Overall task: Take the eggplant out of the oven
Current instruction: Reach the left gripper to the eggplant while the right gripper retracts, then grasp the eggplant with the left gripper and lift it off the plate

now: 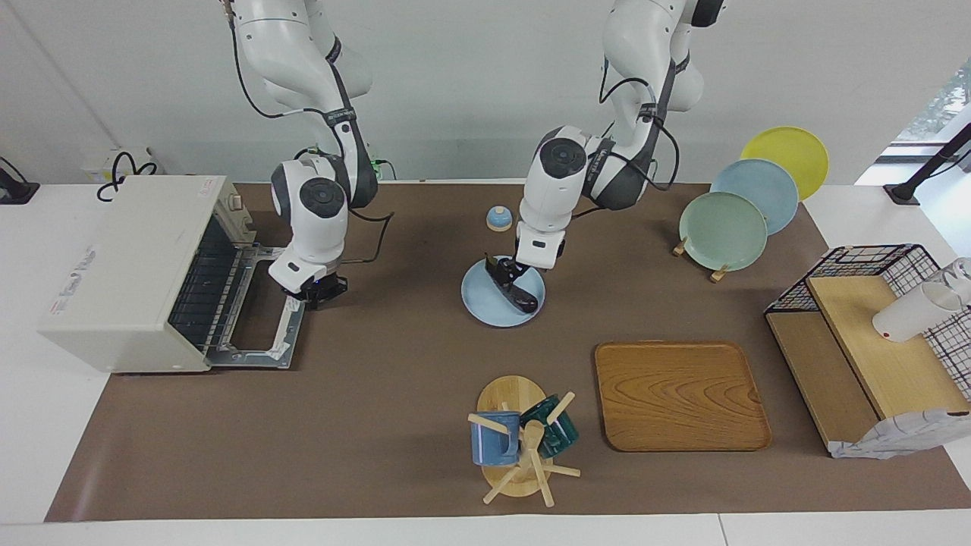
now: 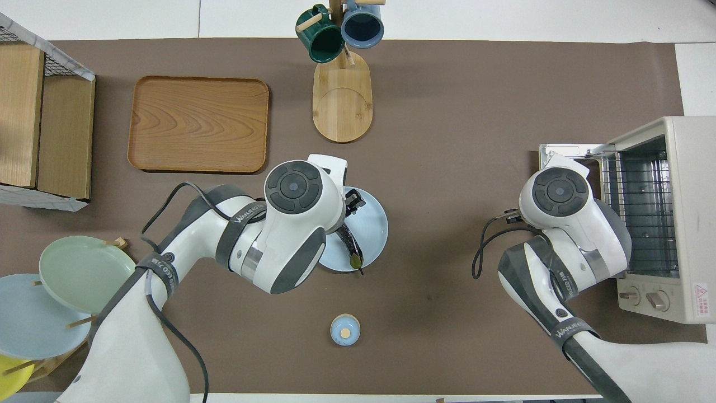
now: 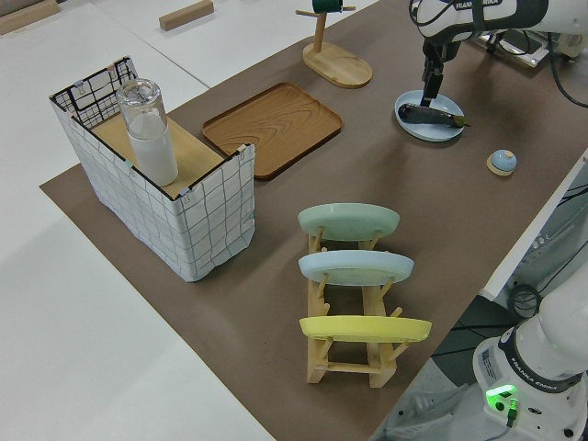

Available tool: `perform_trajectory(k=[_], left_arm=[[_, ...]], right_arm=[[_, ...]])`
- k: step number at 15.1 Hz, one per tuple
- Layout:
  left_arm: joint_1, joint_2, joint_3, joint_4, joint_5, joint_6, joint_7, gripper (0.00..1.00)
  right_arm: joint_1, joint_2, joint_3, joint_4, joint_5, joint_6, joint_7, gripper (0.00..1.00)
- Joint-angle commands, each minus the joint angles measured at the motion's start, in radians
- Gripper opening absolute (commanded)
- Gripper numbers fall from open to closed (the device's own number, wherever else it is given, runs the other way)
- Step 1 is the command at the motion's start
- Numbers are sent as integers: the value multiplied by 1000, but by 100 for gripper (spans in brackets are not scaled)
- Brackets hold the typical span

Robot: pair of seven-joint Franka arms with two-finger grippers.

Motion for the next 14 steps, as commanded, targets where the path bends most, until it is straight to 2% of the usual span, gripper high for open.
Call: perform_trajectory(k=[1, 3, 6, 8, 10, 12, 13, 14], left_arm=[[-29, 9, 19, -40, -13, 39, -19, 100], [-40, 0, 19, -71, -13, 56, -41, 100], [-46, -3, 18, -126, -13, 174, -109, 94], [-52, -3, 18, -128, -13, 177, -107, 81], [-54, -3, 18, -128, -13, 177, -101, 53], [-54, -3, 19, -125, -13, 171, -95, 9], [-52, -3, 19, -120, -12, 159, -88, 0], [-50, -5, 19, -111, -9, 142, -77, 0]], right_arm=[[-20, -31, 10, -26, -23, -5, -21, 0], [-20, -31, 10, -26, -29, -11, -38, 0], [-37, -31, 10, -21, -83, -34, -45, 0], [-34, -31, 10, -12, -103, -40, -49, 0], [-36, -31, 10, 8, -132, -51, -84, 0], [-48, -28, 10, 77, -132, -96, -175, 0], [-68, -28, 8, 107, -118, -124, -208, 0], [-91, -31, 11, 127, -108, -141, -229, 0]])
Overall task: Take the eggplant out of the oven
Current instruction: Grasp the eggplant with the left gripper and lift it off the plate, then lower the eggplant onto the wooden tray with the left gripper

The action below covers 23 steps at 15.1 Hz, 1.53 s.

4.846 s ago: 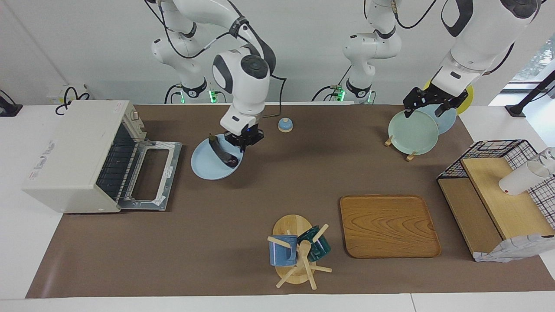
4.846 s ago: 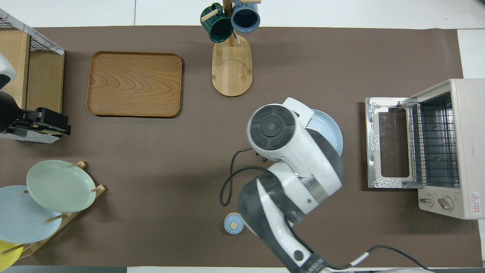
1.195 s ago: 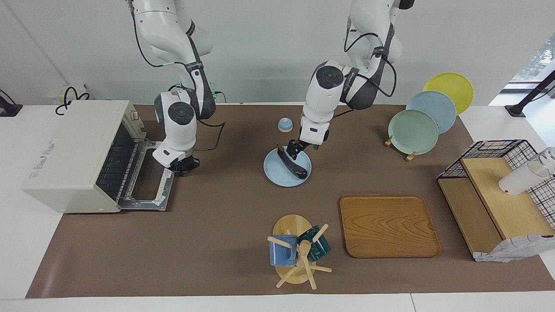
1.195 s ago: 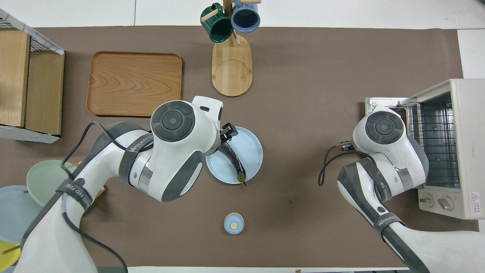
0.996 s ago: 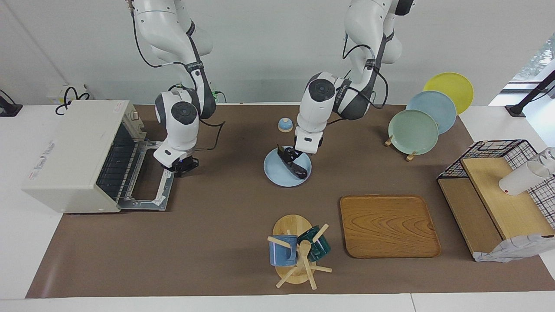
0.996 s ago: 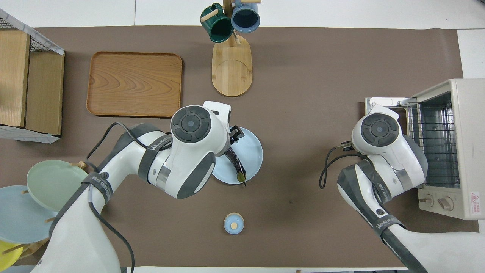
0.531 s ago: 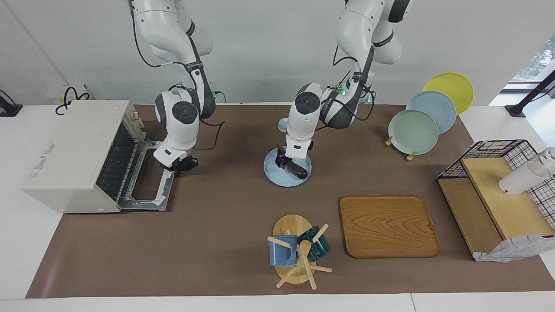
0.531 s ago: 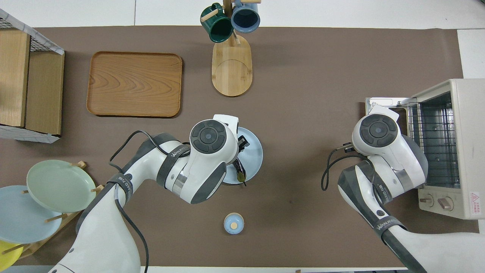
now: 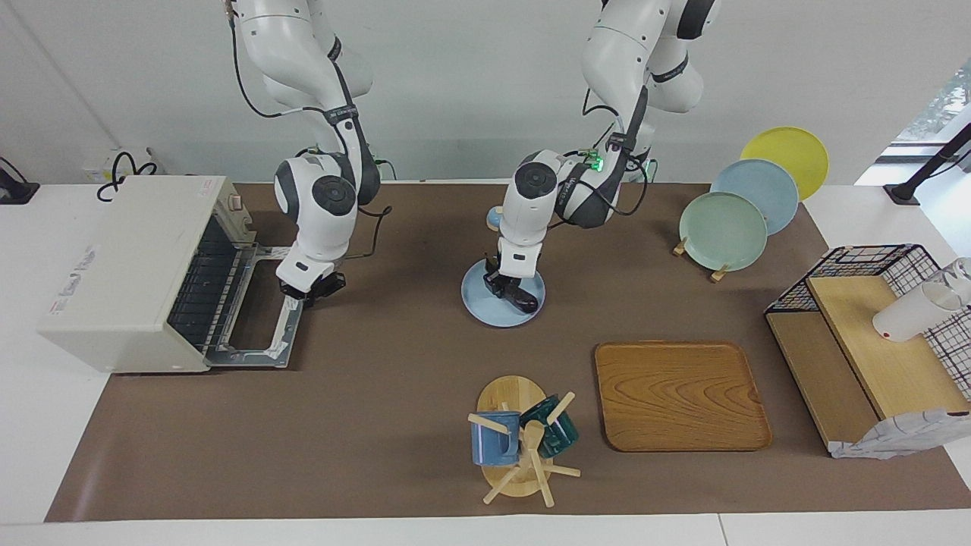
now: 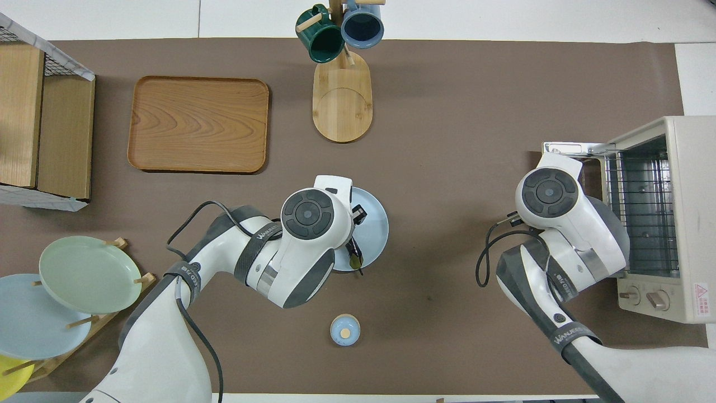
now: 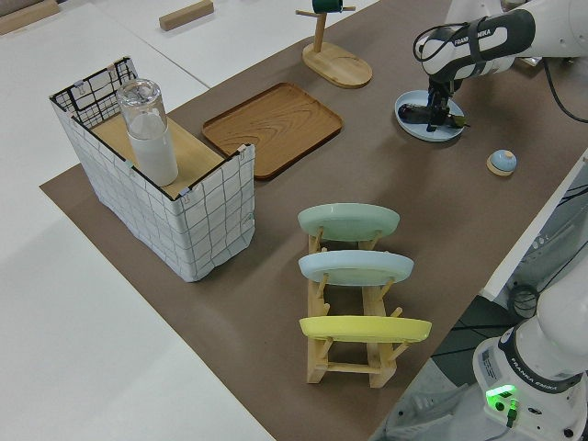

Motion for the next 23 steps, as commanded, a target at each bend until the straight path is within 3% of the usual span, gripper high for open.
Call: perform_trajectory(k=[1, 5, 9, 14, 18, 23], left_arm=[[-15, -31, 20, -1, -7, -37, 29, 0], [75, -97, 29, 72, -4, -189, 235, 0], [270, -39, 26, 260, -10, -353, 652, 0], [464, 27, 28, 309, -18, -340, 1045, 0], [507, 199, 29, 496, -4, -340, 1079, 0], [522, 247, 29, 475, 21, -212, 1148, 0]], right_arm=[[-94, -21, -12, 100, -13, -64, -134, 0], [-165, -56, -13, 128, 99, -108, -262, 0], [-211, -113, -13, 150, 154, -192, -349, 0], [-246, -151, -15, 150, 208, -254, -386, 0], [-248, -173, -18, 246, 326, -407, -385, 0], [-235, -211, -12, 300, 374, -496, -385, 0]])
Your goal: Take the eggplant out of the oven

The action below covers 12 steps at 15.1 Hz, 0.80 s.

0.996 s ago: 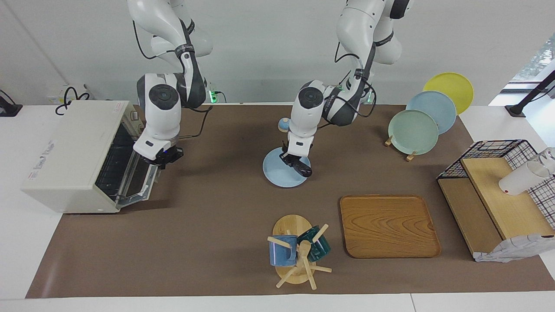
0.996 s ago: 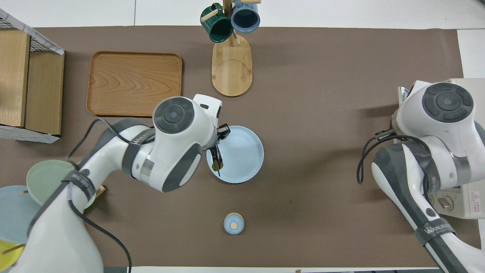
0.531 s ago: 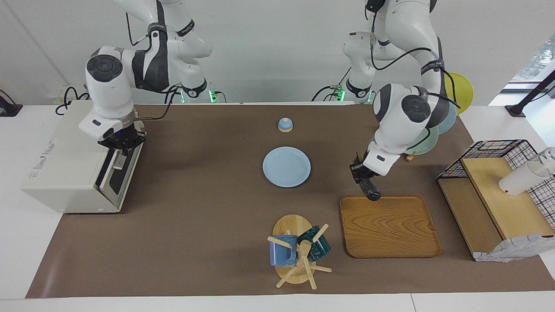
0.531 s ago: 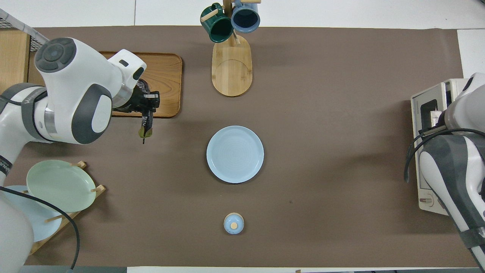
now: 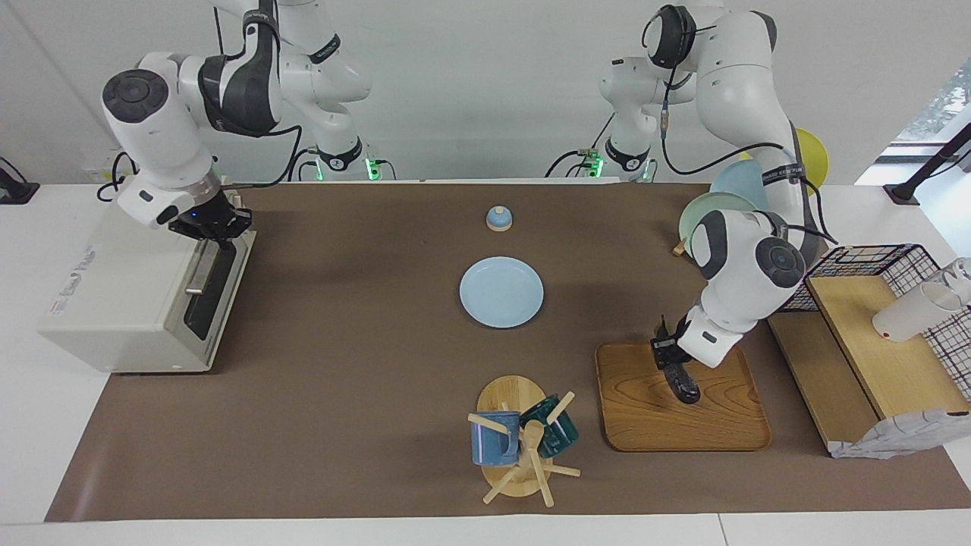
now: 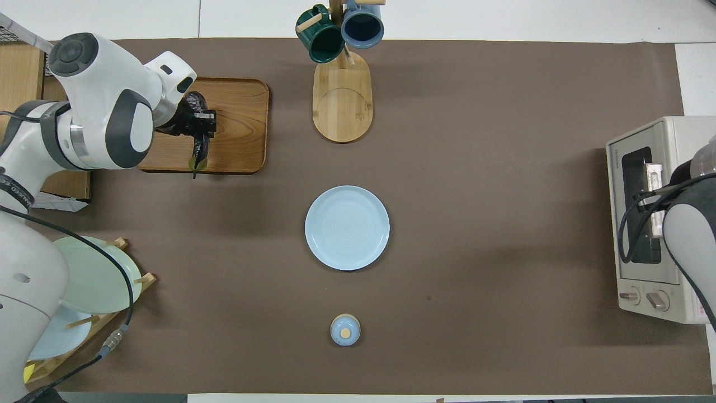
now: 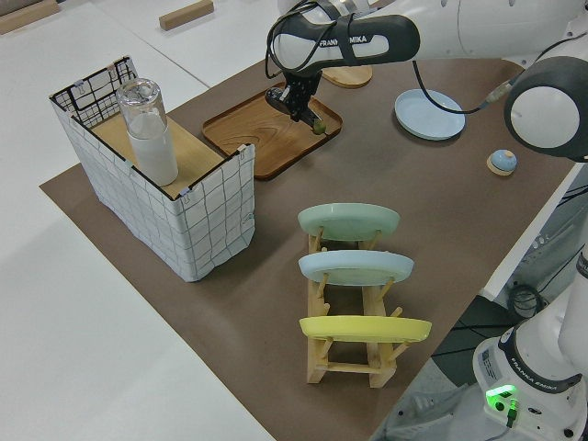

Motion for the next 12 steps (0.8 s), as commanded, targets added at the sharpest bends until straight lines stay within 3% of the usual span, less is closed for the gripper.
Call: perform_trajectory(k=[1, 3, 4, 5, 7, 8, 9, 10, 12], left_arm=[[10, 13, -8, 8, 17, 28, 30, 0], [10, 11, -8, 9, 18, 19, 33, 0], [9, 11, -8, 11, 17, 15, 33, 73], [12, 11, -8, 15, 17, 11, 36, 100], [18, 8, -8, 41, 11, -33, 34, 100], [19, -1, -7, 52, 8, -58, 33, 100], [30, -25, -7, 55, 0, -86, 31, 100], [32, -64, -5, 49, -11, -115, 25, 100], [59, -152, -5, 40, -9, -190, 22, 100]], right_arm=[[0, -20, 14, 14, 48, -35, -16, 1], [6, -20, 19, 54, 78, -64, -11, 9], [6, -20, 22, 62, 87, -67, -11, 15], [6, -20, 28, 59, 95, -64, -8, 18], [0, -23, 28, 53, 97, -66, 0, 29], [0, -23, 28, 53, 97, -69, 1, 40], [-1, -23, 28, 53, 98, -72, 1, 78], [-1, -21, 28, 53, 107, -71, 3, 100], [-12, -24, 31, 65, 161, -66, 47, 100]])
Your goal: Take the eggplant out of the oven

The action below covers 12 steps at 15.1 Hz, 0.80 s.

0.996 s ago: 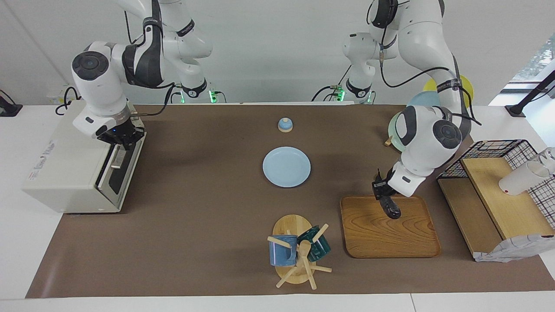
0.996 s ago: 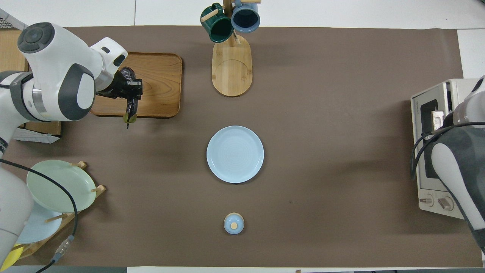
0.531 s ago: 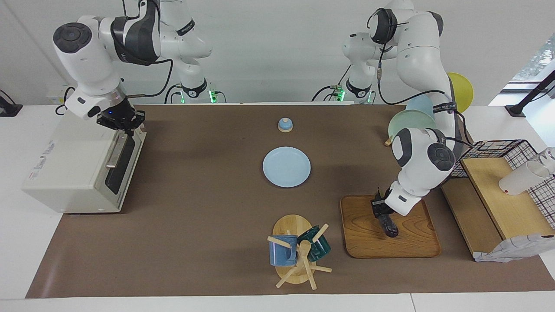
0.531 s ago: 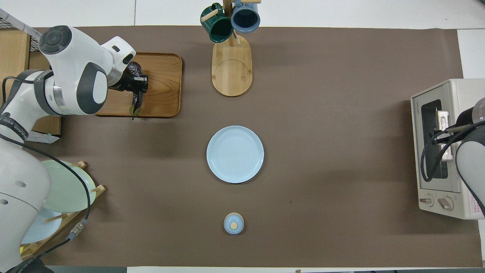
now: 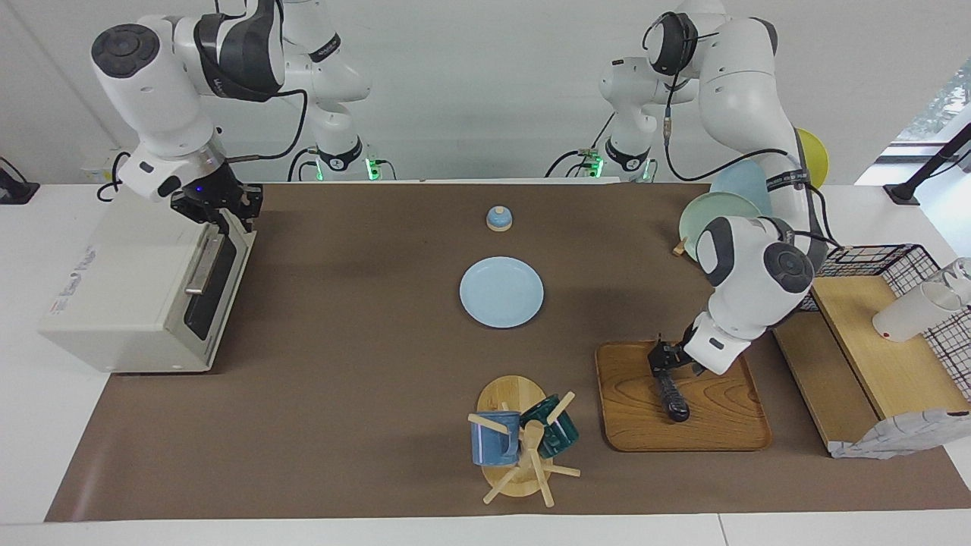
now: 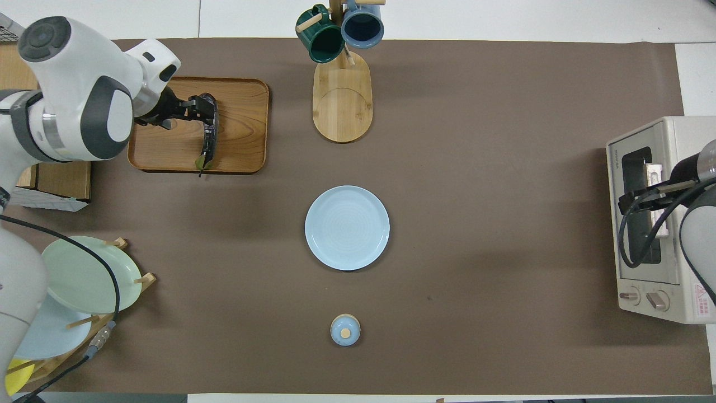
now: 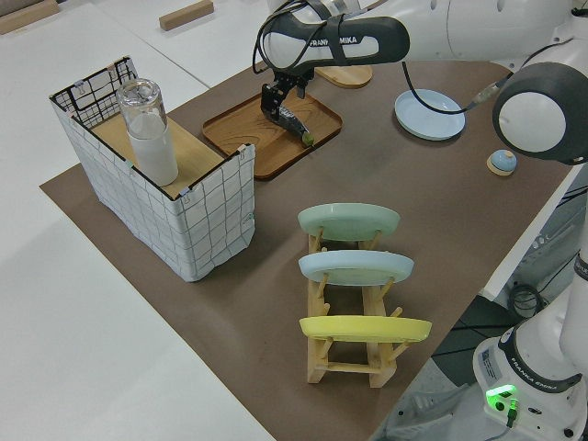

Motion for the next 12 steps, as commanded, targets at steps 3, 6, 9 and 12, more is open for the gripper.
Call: perform_trajectory(k=[3, 6, 9, 12], left_arm=[[48, -215, 2, -22, 11, -227, 5, 100], [46, -334, 4, -42, 63, -340, 13, 100], [45, -451, 4, -101, 65, -420, 8, 100], [43, -540, 4, -184, 65, -434, 8, 100]], right_arm=[[-2, 61, 0, 111, 38, -55, 51, 100], [40, 66, -6, 136, 35, -73, 81, 100], [104, 55, -71, 120, 37, -71, 113, 100], [87, 64, -72, 123, 40, -68, 107, 100]])
